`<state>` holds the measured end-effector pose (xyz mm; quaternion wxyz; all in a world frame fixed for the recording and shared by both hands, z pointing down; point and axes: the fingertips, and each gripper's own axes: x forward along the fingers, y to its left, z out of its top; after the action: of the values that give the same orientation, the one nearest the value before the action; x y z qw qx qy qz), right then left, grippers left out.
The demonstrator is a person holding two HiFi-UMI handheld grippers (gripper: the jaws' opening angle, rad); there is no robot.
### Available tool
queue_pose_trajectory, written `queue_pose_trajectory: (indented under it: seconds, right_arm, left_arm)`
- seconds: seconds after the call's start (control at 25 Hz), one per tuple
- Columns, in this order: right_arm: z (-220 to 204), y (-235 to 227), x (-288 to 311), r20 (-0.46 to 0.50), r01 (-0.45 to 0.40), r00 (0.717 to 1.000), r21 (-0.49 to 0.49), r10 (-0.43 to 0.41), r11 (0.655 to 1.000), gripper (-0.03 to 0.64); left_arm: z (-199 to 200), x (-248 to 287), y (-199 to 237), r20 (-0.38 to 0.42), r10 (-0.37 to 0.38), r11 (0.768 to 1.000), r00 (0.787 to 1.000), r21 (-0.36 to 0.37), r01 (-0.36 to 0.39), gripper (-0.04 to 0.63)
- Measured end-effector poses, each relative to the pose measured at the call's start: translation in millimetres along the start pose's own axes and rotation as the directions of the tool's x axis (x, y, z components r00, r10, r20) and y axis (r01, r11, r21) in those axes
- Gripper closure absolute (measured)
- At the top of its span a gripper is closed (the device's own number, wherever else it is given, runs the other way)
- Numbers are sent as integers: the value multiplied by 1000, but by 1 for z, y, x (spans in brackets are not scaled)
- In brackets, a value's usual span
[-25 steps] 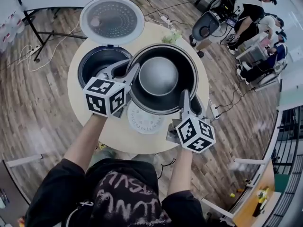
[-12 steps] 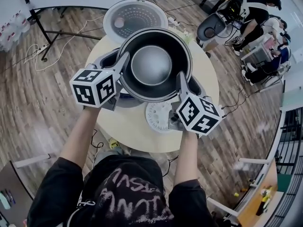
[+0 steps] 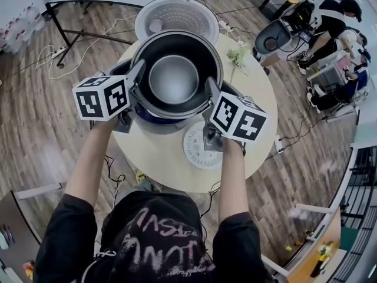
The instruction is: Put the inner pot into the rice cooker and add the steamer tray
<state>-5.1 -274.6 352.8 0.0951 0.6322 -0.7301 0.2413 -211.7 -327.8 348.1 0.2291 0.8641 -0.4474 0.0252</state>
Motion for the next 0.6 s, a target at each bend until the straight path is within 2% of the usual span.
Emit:
queue_pose_trajectory:
  seconds: [0.24, 0.6]
  right_arm:
    - [-18, 3, 26, -115, -47, 992, 31, 50, 998, 518]
    - [-46, 5, 59, -274, -88, 956, 66, 103, 994, 511]
  left_arm:
    - [-20, 10, 20, -110, 36, 998, 993, -54, -42, 515]
    - [-48, 21, 50, -254, 74, 988, 964, -110, -105, 511]
